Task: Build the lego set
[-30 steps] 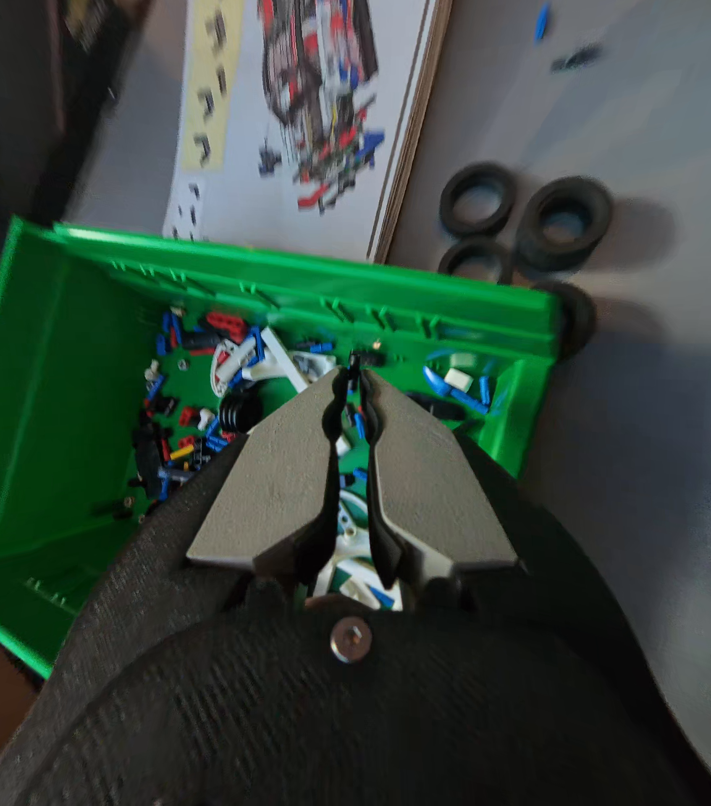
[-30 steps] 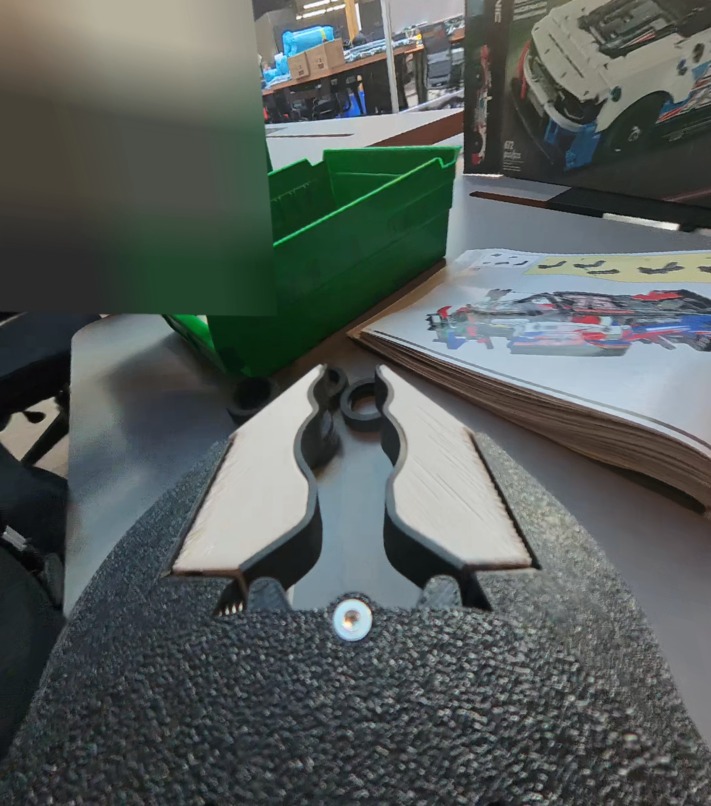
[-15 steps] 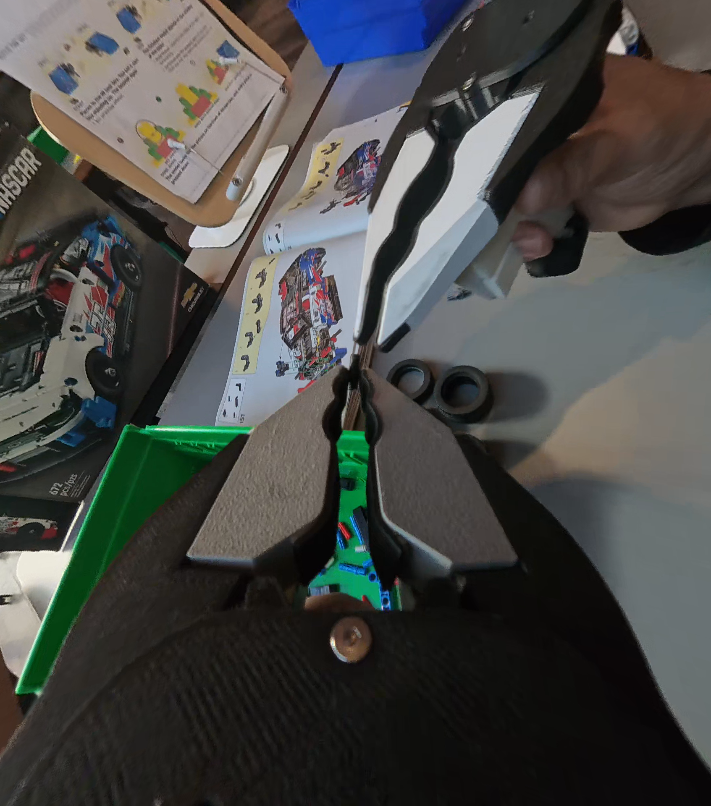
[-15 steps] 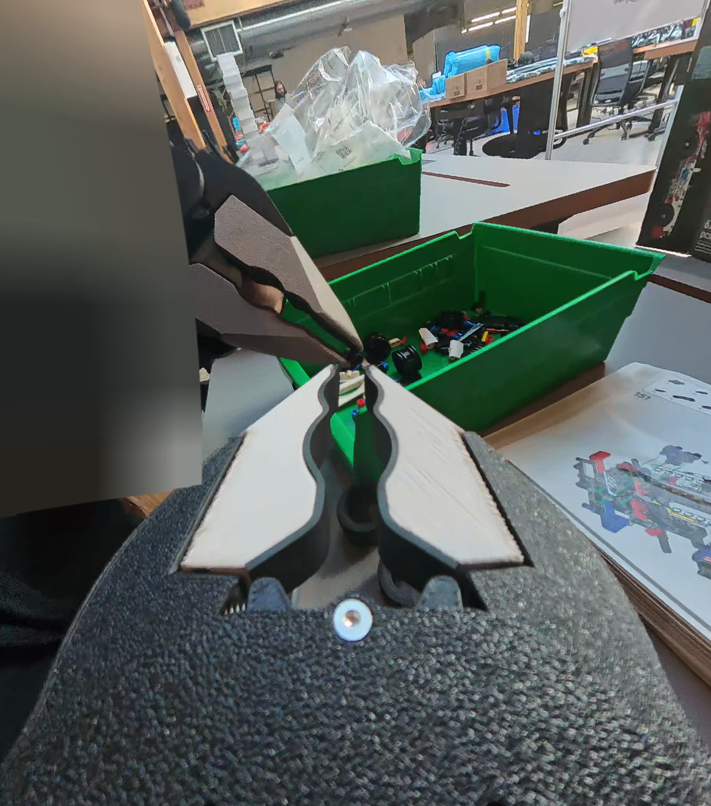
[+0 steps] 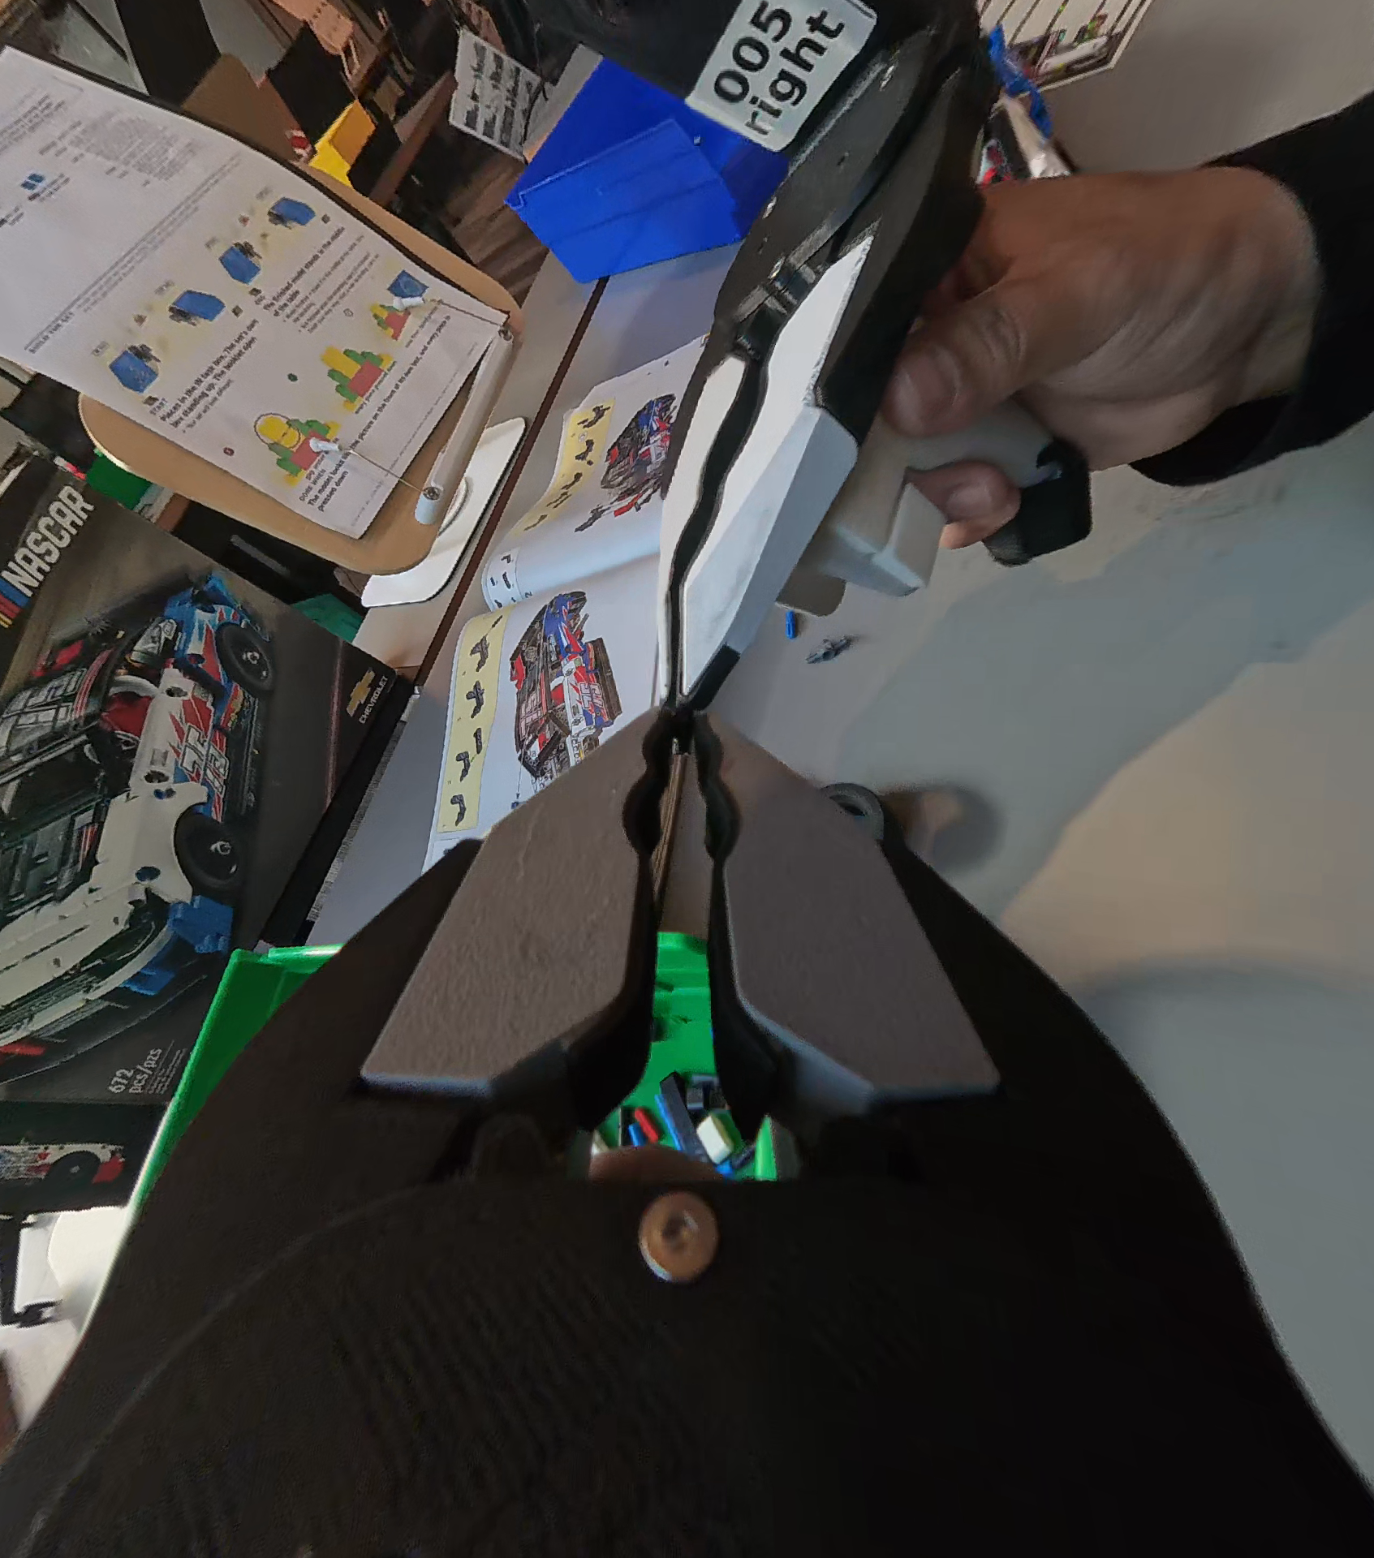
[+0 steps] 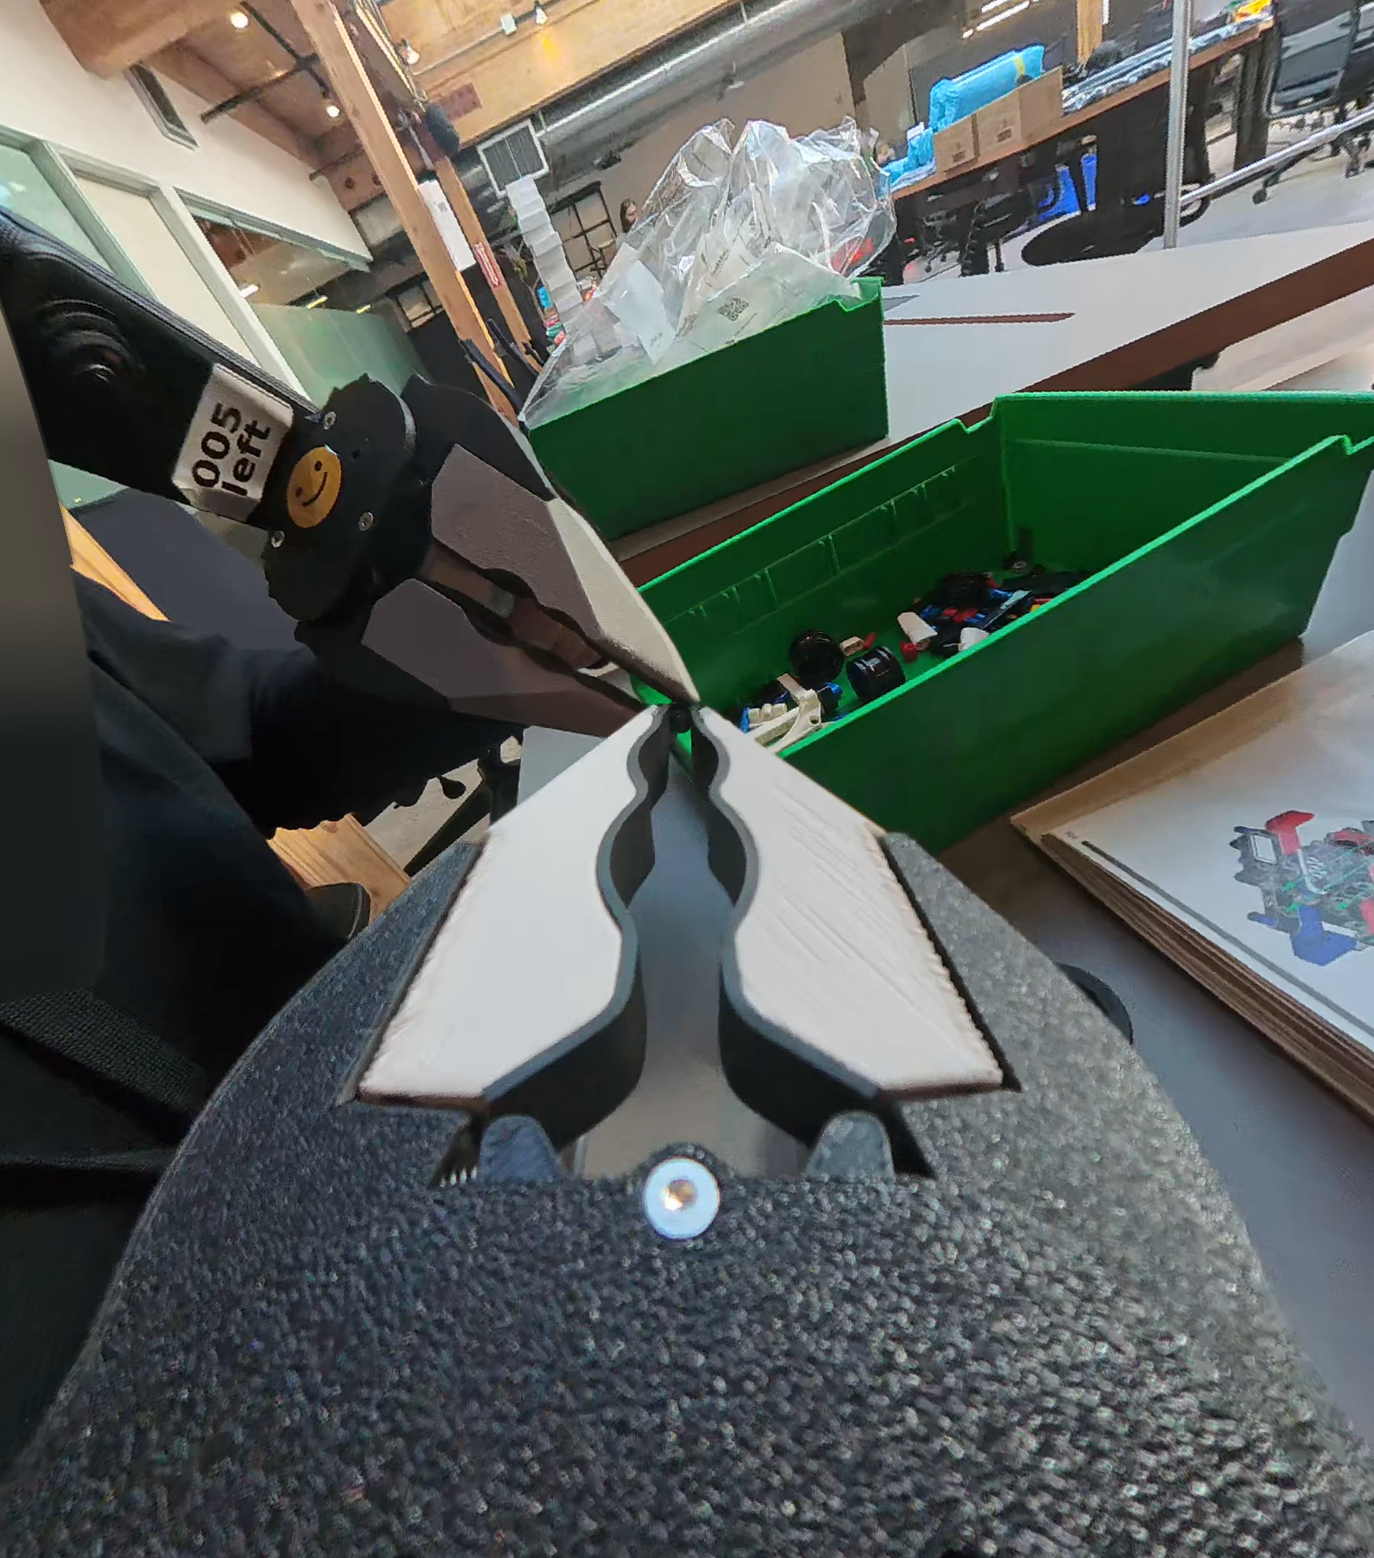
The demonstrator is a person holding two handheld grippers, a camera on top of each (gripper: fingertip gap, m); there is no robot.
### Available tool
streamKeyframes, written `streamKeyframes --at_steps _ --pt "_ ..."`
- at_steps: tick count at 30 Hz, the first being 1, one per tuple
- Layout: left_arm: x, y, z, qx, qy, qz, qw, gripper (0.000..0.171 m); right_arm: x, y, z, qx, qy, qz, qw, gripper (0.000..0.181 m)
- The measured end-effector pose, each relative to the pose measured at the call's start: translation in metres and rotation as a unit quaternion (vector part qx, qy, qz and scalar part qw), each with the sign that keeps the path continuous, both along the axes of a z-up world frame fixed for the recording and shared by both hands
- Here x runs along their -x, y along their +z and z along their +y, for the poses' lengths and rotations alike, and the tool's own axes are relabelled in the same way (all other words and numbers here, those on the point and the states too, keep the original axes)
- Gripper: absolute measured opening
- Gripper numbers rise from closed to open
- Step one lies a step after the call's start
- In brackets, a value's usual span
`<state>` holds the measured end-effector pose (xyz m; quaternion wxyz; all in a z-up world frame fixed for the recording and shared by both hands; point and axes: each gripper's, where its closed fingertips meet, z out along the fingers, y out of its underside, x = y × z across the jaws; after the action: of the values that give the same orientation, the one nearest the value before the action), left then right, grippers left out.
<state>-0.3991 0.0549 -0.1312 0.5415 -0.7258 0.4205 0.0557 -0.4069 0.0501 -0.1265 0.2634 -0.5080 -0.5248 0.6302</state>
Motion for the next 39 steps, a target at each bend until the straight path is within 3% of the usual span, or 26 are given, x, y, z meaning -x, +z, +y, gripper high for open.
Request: streamKeyframes --at_steps 3,6,10,14,18,25,39 --pt "-0.010 -0.007 0.000 0.049 -0.007 -0.051 0.997 0.000 -0.011 -0.006 0.006 -0.025 -0.014 -0.022 0.999 0.004" --pt "-0.007 -0.014 0.002 0.095 0.009 -0.096 0.991 0.012 -0.038 -0.026 0.040 -0.101 -0.099 -0.066 0.988 0.004" --pt "0.005 -0.027 0.003 0.128 0.042 -0.137 0.981 0.011 -0.073 -0.097 0.072 -0.180 -0.179 -0.199 0.947 0.004" --pt "0.017 -0.051 0.013 0.179 0.123 -0.154 0.964 0.012 -0.081 -0.134 0.078 -0.279 -0.210 -0.260 0.900 0.004" --pt "0.032 -0.052 0.030 0.173 0.222 -0.181 0.942 0.017 -0.081 -0.139 0.092 -0.349 -0.243 -0.271 0.864 0.004" --pt "0.052 -0.053 0.057 0.114 0.336 -0.135 0.925 0.025 -0.075 -0.148 0.090 -0.367 -0.227 -0.283 0.857 0.004" --pt "0.069 -0.044 0.066 0.085 0.369 -0.140 0.915 0.026 -0.079 -0.157 0.090 -0.366 -0.221 -0.307 0.851 0.009"
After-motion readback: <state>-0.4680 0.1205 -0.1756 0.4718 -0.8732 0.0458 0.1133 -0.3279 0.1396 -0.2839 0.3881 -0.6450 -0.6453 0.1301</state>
